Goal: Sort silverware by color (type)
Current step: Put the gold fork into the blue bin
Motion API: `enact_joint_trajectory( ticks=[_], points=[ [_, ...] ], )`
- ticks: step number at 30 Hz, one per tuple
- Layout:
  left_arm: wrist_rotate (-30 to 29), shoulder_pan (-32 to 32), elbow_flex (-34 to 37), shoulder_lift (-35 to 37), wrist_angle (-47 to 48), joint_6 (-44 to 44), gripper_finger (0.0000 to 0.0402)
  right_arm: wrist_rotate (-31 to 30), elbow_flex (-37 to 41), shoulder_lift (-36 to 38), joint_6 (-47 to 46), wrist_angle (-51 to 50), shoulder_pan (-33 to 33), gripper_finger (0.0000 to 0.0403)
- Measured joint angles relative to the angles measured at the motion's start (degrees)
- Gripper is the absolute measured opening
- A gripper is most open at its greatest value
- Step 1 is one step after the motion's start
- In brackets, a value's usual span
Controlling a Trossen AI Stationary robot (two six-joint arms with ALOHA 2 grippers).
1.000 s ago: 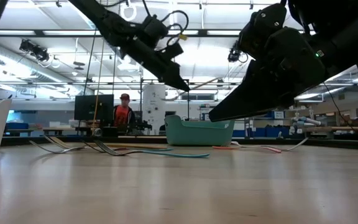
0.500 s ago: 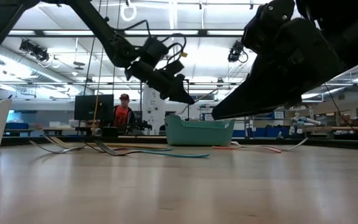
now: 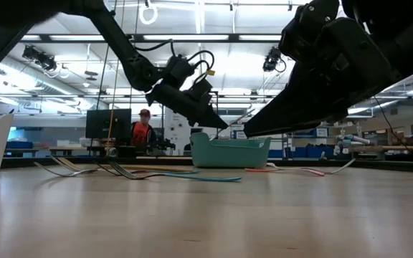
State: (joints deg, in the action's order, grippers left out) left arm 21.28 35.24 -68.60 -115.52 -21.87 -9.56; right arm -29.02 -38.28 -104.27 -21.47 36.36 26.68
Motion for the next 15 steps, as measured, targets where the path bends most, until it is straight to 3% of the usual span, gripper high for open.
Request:
enact_joint_trajectory(
  ticks=[15],
  points=[
    [-1.70,-0.09,-0.01,-2.73,1.29,5.99,0.0024,0.05,0.00,0.00,0.00,0.46,0.13,0.0105]
  ],
)
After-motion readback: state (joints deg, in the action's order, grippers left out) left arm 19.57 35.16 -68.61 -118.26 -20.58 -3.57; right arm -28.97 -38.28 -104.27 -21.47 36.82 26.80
